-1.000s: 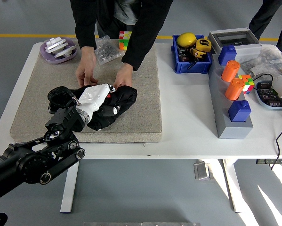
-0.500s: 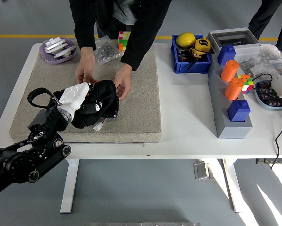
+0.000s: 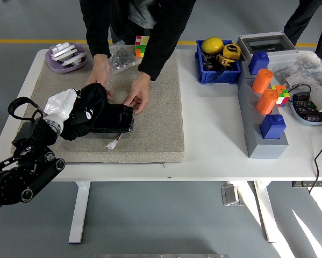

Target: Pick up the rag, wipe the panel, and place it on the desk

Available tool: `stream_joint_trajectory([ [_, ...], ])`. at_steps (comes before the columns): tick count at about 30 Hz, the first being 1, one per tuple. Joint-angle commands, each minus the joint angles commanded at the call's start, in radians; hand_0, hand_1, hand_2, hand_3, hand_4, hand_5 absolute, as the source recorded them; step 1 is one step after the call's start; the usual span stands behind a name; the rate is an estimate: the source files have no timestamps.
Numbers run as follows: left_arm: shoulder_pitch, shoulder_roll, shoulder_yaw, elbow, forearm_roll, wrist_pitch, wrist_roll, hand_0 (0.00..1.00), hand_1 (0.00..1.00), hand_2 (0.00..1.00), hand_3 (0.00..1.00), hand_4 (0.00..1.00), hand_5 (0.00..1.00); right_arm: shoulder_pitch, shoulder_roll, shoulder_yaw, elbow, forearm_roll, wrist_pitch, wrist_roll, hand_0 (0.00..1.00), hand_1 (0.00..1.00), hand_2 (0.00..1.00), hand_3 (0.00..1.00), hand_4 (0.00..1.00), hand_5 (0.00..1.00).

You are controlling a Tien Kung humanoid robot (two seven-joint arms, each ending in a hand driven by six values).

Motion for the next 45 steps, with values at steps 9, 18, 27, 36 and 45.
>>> stream_joint_trajectory([
  [9, 0.009, 0.027, -0.061, 0.034, 0.022, -0.002, 0.001, 0.185, 0.134, 0.501, 0.454, 0.174, 0.002, -0.002, 0.0, 0.0, 0.0, 0.002, 0.0, 0.001, 0.662, 0.652, 0.669, 0.567, 0.942, 0.467],
  [18, 0.012, 0.04, -0.084, 0.04, 0.031, -0.003, 0.003, 0.186, 0.136, 0.499, 0.453, 0.174, 0.002, -0.002, 0.0, 0.004, 0.001, -0.002, 0.001, 0.0, 0.662, 0.652, 0.669, 0.567, 0.943, 0.466],
  [27, -0.003, 0.033, -0.049, -0.008, 0.041, -0.013, 0.016, 0.182, 0.136, 0.5, 0.454, 0.176, 0.002, -0.001, -0.001, 0.005, 0.001, -0.003, 0.002, 0.0, 0.661, 0.652, 0.669, 0.567, 0.942, 0.465],
  [36, -0.044, -0.001, 0.036, -0.031, 0.018, -0.019, 0.026, 0.183, 0.136, 0.499, 0.453, 0.176, 0.002, 0.002, -0.001, 0.007, 0.001, -0.006, 0.002, -0.002, 0.661, 0.652, 0.67, 0.567, 0.943, 0.465],
  [45, -0.09, -0.052, 0.15, -0.062, -0.014, -0.024, 0.032, 0.182, 0.136, 0.498, 0.453, 0.176, 0.002, 0.003, -0.004, 0.024, 0.003, -0.021, 0.0, -0.012, 0.661, 0.651, 0.67, 0.566, 0.943, 0.465],
])
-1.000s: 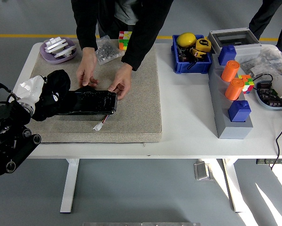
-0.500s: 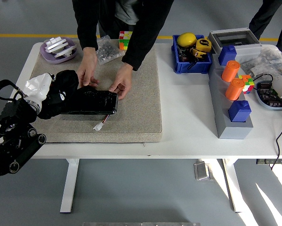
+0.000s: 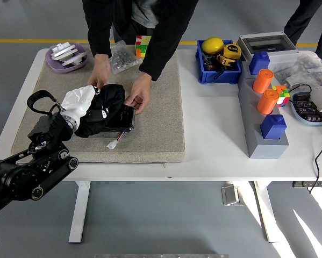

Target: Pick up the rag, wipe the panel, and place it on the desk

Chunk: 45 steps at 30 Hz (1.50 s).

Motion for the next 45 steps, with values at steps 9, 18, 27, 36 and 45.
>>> stream_joint_trajectory([
  [9, -0.043, -0.044, 0.097, -0.022, -0.022, -0.01, 0.009, 0.183, 0.136, 0.498, 0.452, 0.177, 0.002, 0.004, -0.002, 0.008, 0.002, -0.011, -0.001, -0.006, 0.66, 0.652, 0.67, 0.567, 0.945, 0.465],
  [18, -0.041, -0.052, 0.104, -0.027, -0.03, -0.009, 0.012, 0.181, 0.136, 0.497, 0.452, 0.177, 0.002, 0.001, -0.003, 0.01, 0.002, -0.013, 0.0, -0.008, 0.661, 0.652, 0.67, 0.567, 0.945, 0.466],
  [27, -0.024, -0.032, 0.052, -0.006, -0.027, -0.007, 0.01, 0.181, 0.135, 0.495, 0.452, 0.177, 0.002, -0.002, -0.003, 0.009, 0.001, -0.011, 0.0, -0.007, 0.661, 0.652, 0.67, 0.567, 0.946, 0.466],
  [36, -0.008, 0.0, -0.014, 0.028, -0.012, -0.006, 0.008, 0.183, 0.139, 0.497, 0.456, 0.183, 0.002, -0.004, -0.004, 0.007, 0.0, -0.007, 0.001, -0.005, 0.661, 0.652, 0.67, 0.567, 0.948, 0.469],
  [45, 0.02, 0.038, -0.103, 0.058, 0.009, 0.0, 0.004, 0.186, 0.142, 0.496, 0.456, 0.187, 0.002, -0.007, -0.004, 0.006, 0.001, -0.002, 0.001, -0.005, 0.661, 0.652, 0.67, 0.568, 0.949, 0.47],
])
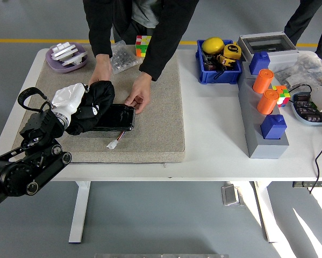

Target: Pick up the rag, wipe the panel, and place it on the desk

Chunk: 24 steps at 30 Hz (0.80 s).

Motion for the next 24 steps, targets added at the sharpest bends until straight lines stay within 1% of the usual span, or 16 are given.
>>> stream_joint_trajectory([
  [2, 0.007, 0.009, -0.021, 0.01, 0.004, 0.001, -0.001, 0.186, 0.142, 0.496, 0.456, 0.187, 0.002, -0.001, 0.0, 0.001, 0.0, 0.001, -0.001, 0.0, 0.661, 0.652, 0.67, 0.568, 0.949, 0.47],
  [8, 0.019, 0.033, -0.05, 0.028, 0.005, 0.007, -0.007, 0.186, 0.143, 0.497, 0.457, 0.189, 0.002, 0.0, 0.0, -0.001, 0.0, 0.003, 0.0, 0.0, 0.662, 0.652, 0.67, 0.568, 0.949, 0.47],
  [18, 0.057, 0.068, -0.14, 0.049, 0.025, 0.014, -0.013, 0.186, 0.147, 0.495, 0.456, 0.195, 0.002, -0.003, 0.0, 0.004, 0.002, -0.001, -0.002, -0.003, 0.661, 0.65, 0.67, 0.568, 0.951, 0.471],
  [22, 0.064, 0.08, -0.162, 0.054, 0.028, 0.024, -0.022, 0.186, 0.147, 0.495, 0.456, 0.195, 0.002, -0.003, -0.001, 0.002, 0.002, 0.001, -0.001, -0.001, 0.661, 0.65, 0.67, 0.568, 0.951, 0.471],
  [24, 0.065, 0.089, -0.177, 0.066, 0.025, 0.038, -0.041, 0.186, 0.149, 0.493, 0.457, 0.199, 0.002, -0.002, -0.001, 0.001, 0.002, 0.002, -0.001, -0.001, 0.658, 0.65, 0.67, 0.568, 0.951, 0.471],
])
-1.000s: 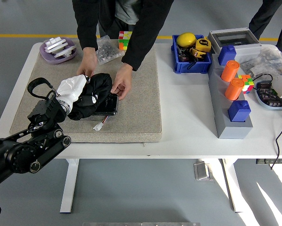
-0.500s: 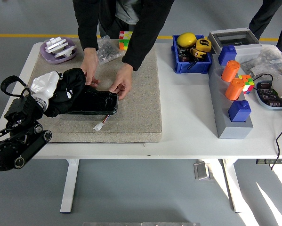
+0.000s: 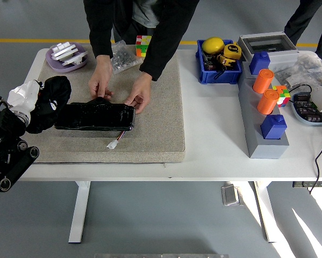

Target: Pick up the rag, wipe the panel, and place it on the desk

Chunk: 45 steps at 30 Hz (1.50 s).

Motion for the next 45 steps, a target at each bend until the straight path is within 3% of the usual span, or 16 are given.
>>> stream_joint_trajectory([
  [3, 0.002, 0.009, -0.009, 0.019, -0.019, 0.018, -0.031, 0.186, 0.149, 0.493, 0.457, 0.199, 0.002, 0.001, 0.001, -0.002, 0.0, 0.002, 0.0, 0.001, 0.658, 0.65, 0.67, 0.568, 0.951, 0.471],
  [10, 0.009, 0.023, -0.011, 0.125, -0.097, 0.088, -0.177, 0.196, 0.15, 0.487, 0.455, 0.201, 0.002, 0.0, 0.001, 0.0, 0.0, 0.001, 0.0, 0.001, 0.66, 0.65, 0.67, 0.568, 0.951, 0.472],
  [17, 0.005, 0.025, 0.007, 0.196, -0.136, 0.08, -0.25, 0.229, 0.177, 0.501, 0.478, 0.231, 0.002, 0.002, 0.006, -0.004, 0.0, 0.005, 0.001, 0.003, 0.659, 0.648, 0.67, 0.568, 0.952, 0.472],
  [18, 0.004, 0.025, 0.008, 0.199, -0.137, 0.078, -0.252, 0.272, 0.394, 0.553, 0.564, 0.47, 0.002, 0.002, 0.006, -0.005, 0.0, 0.005, 0.001, 0.004, 0.661, 0.647, 0.67, 0.568, 0.952, 0.472],
  [19, 0.002, 0.024, 0.01, 0.21, -0.146, 0.072, -0.26, 0.272, 0.394, 0.553, 0.564, 0.47, 0.002, 0.003, 0.007, -0.006, 0.0, 0.006, 0.002, 0.004, 0.661, 0.647, 0.67, 0.568, 0.952, 0.472],
  [23, 0.006, 0.018, 0.0, 0.222, -0.134, 0.037, -0.243, 0.272, 0.394, 0.553, 0.564, 0.47, 0.002, 0.002, 0.008, -0.006, 0.001, 0.005, 0.001, 0.004, 0.661, 0.647, 0.67, 0.568, 0.952, 0.472],
  [24, 0.007, 0.018, 0.0, 0.223, -0.135, 0.029, -0.24, 0.379, 0.571, 0.591, 0.573, 0.552, 0.002, 0.002, 0.008, -0.005, 0.001, 0.005, 0.001, 0.003, 0.661, 0.647, 0.67, 0.568, 0.951, 0.472],
  [29, 0.014, 0.015, 0.0, 0.228, -0.144, -0.02, -0.218, 0.379, 0.571, 0.591, 0.573, 0.552, 0.002, 0.0, 0.007, -0.001, 0.001, -0.001, 0.0, 0.001, 0.661, 0.647, 0.67, 0.568, 0.951, 0.472],
  [30, 0.015, 0.014, 0.0, 0.229, -0.143, -0.02, -0.219, 0.467, 0.769, 0.697, 0.588, 0.8, 0.017, -0.001, 0.007, -0.002, 0.001, 0.0, 0.0, 0.001, 0.661, 0.647, 0.67, 0.568, 0.952, 0.472],
  [35, 0.019, 0.013, -0.001, 0.227, -0.151, -0.02, -0.217, 0.467, 0.769, 0.697, 0.588, 0.8, 0.017, 0.0, 0.007, -0.001, 0.001, -0.004, 0.0, 0.0, 0.661, 0.647, 0.67, 0.568, 0.952, 0.472],
  [36, 0.019, 0.013, -0.002, 0.226, -0.154, -0.021, -0.217, 0.525, 0.794, 0.783, 0.634, 0.901, 0.103, 0.0, 0.007, -0.001, 0.001, -0.004, 0.0, 0.0, 0.661, 0.645, 0.67, 0.567, 0.951, 0.472],
  [41, 0.021, 0.014, -0.006, 0.208, -0.153, -0.027, -0.211, 0.525, 0.794, 0.783, 0.634, 0.901, 0.103, 0.0, 0.005, 0.003, 0.002, -0.01, 0.0, -0.003, 0.661, 0.645, 0.67, 0.567, 0.951, 0.472],
  [42, 0.022, 0.014, -0.005, 0.205, -0.155, -0.029, -0.21, 0.532, 0.787, 0.789, 0.732, 0.994, 0.207, 0.0, 0.005, 0.004, 0.002, -0.011, 0.0, -0.003, 0.66, 0.644, 0.669, 0.567, 0.95, 0.472],
  [45, 0.024, 0.015, -0.011, 0.195, -0.144, -0.035, -0.204, 0.532, 0.787, 0.789, 0.732, 0.994, 0.207, 0.0, 0.005, 0.004, 0.002, -0.011, -0.001, -0.003, 0.66, 0.644, 0.669, 0.567, 0.95, 0.472],
])
